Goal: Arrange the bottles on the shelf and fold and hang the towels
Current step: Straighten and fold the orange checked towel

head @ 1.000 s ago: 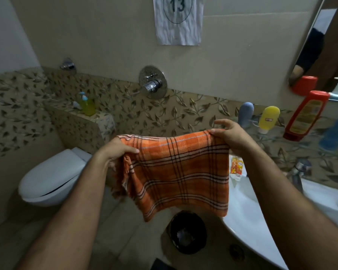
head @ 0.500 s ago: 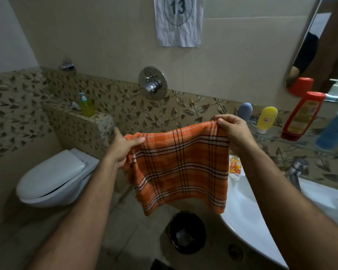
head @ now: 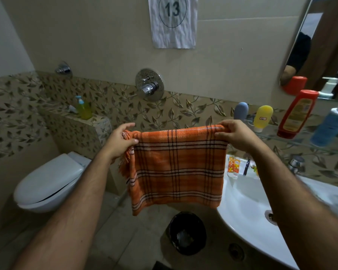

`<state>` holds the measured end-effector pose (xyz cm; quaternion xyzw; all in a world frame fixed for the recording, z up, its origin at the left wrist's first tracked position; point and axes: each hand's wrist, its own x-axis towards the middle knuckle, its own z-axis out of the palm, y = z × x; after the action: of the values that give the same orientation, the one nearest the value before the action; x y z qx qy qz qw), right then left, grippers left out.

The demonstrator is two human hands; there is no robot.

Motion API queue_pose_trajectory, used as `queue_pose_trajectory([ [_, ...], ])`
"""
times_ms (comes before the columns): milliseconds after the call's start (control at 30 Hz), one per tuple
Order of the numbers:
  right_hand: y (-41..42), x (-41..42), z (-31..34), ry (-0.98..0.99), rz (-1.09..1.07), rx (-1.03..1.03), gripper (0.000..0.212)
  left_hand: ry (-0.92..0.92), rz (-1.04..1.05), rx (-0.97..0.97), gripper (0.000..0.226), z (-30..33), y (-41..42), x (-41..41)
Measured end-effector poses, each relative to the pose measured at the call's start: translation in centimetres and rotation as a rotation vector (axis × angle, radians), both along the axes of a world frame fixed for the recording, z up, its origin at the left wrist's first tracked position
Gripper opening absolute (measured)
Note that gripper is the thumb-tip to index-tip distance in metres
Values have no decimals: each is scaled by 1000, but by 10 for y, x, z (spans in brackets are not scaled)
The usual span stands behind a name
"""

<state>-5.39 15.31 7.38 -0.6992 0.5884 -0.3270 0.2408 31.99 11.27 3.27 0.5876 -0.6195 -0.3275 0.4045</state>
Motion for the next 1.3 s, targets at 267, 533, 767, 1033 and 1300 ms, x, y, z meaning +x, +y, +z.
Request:
queue_pose_trajectory([
  [267,-2,-8,-2,294,-92,-150,11,-25,34,-56,35,3,3,-10],
  [533,5,-15,6,-331,52,-83,10,-21,-70,-50,27,6,5,-3],
  [767,1,21,35,-217,-104,-476,22,-192,-94,-15,10,-15,5,-8],
  [1033,5,21,61,-133,-95,-540,20,5,-120,73,11,-44,1,6],
  [1300,12,25,91,-400,-85,-498,9,970,-19,154,48,-78,5,-30],
])
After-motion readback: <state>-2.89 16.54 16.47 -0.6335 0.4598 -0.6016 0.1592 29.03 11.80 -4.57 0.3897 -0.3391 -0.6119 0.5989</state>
